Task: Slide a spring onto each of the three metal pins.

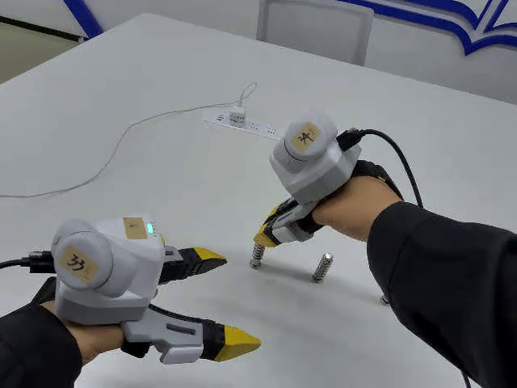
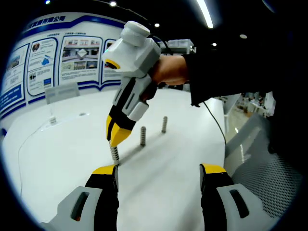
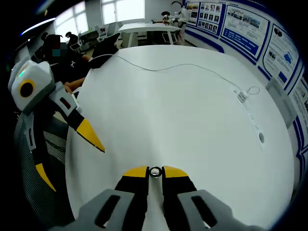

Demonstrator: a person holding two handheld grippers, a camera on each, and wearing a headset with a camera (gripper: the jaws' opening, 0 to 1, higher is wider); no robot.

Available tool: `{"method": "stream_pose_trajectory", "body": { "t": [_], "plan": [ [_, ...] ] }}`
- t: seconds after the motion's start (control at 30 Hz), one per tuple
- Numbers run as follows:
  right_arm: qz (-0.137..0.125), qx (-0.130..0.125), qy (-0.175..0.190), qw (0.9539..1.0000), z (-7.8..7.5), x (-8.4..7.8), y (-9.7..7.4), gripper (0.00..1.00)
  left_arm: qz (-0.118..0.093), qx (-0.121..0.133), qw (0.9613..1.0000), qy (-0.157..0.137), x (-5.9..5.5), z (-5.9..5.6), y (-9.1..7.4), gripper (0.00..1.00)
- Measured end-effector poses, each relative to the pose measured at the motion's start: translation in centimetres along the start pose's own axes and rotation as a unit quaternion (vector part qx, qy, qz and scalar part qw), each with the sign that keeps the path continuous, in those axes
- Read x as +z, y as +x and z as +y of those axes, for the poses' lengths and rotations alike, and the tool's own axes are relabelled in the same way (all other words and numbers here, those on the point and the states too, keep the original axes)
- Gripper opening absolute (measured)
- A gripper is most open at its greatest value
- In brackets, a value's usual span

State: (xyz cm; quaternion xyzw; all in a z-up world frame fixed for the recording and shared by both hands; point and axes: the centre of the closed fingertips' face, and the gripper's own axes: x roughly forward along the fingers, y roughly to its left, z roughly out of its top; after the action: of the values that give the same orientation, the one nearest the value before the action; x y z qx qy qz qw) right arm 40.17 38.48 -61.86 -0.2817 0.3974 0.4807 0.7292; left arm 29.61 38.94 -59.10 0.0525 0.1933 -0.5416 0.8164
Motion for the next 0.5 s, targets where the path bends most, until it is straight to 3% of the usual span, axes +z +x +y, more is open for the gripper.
{"method": "stream_pose_trajectory", "body": {
  "t": [0.5],
  "plan": [
    [0.005,0.005,0.001,1.0000,0.00,-0.65,1.05,0.12,0.003,0.004,1.0000,-0.002,-0.18,0.25,-0.09,0.70]
  ]
}}
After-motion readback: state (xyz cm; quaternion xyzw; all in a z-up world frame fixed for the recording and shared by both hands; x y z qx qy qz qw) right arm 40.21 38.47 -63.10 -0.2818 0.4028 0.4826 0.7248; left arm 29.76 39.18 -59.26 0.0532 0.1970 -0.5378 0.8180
